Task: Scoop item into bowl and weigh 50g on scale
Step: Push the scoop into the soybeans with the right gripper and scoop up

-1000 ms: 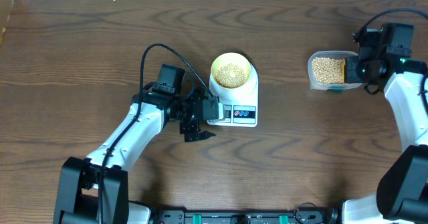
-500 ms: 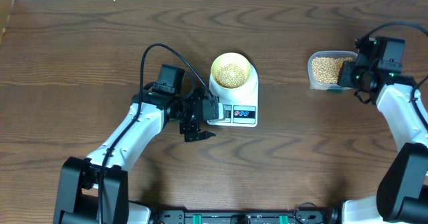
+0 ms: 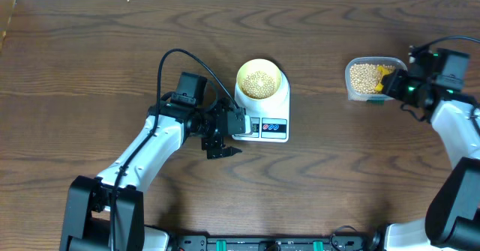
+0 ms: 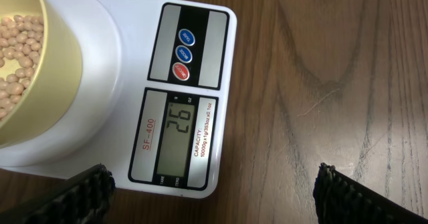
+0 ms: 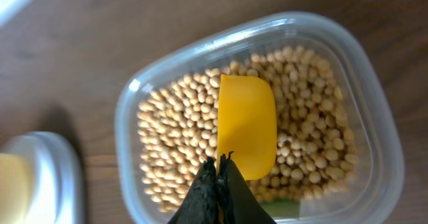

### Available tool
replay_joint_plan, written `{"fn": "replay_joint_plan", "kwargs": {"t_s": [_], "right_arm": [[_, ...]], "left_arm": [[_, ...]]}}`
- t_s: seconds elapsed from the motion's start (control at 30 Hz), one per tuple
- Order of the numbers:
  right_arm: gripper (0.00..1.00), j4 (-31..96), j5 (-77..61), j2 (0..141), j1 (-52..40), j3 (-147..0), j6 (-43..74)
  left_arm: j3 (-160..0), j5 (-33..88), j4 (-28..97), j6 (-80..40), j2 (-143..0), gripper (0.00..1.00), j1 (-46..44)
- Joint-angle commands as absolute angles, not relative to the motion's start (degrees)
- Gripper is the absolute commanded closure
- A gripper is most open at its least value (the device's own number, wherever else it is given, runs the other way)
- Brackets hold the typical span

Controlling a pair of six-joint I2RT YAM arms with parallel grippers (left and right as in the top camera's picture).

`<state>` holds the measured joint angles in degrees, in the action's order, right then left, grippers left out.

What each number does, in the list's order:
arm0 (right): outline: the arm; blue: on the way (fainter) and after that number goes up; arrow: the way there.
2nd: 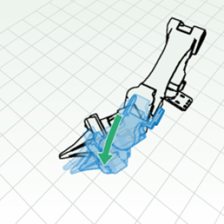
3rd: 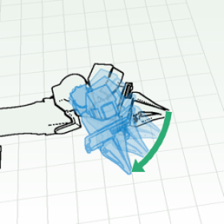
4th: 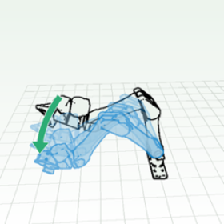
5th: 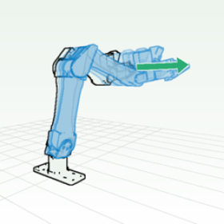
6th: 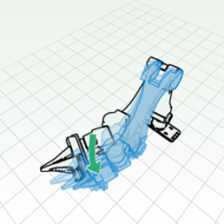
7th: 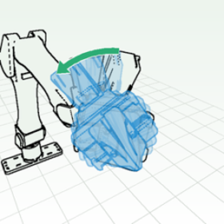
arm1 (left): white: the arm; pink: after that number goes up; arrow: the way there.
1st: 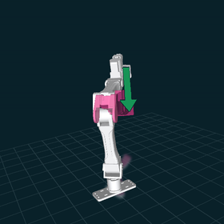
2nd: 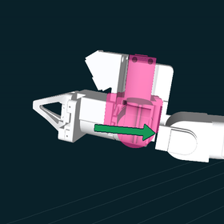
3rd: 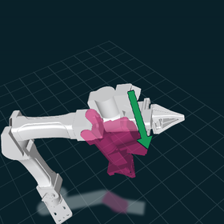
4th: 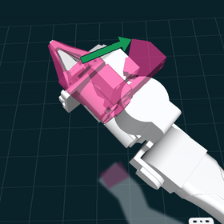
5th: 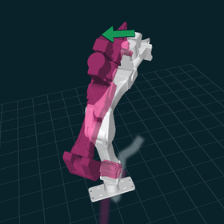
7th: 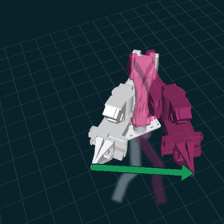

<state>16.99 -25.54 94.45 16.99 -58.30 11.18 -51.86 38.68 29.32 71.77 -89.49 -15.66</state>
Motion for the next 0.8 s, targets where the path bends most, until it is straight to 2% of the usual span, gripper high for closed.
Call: {"fn": "replay_joint_plan", "kwargs": {"t_s": [0.0,0.3,0.77], "right_arm": [[0.99,16.7,-39.6,94.8,21.2,-58.0,13.3],[0.99,21.2,-40.7,94.5,27.7,-58.5,12.5],[0.99,36.3,-41.2,94.1,27.7,-70.7,6.2]], "left_arm": [[-51.2,39.4,29.3,71.1,-89.6,0.02,-15.8],[-51.2,39.4,29.3,71.1,-89.6,0.02,-15.8],[-51.2,39.4,29.3,71.1,-89.6,0.02,-15.8]]}}
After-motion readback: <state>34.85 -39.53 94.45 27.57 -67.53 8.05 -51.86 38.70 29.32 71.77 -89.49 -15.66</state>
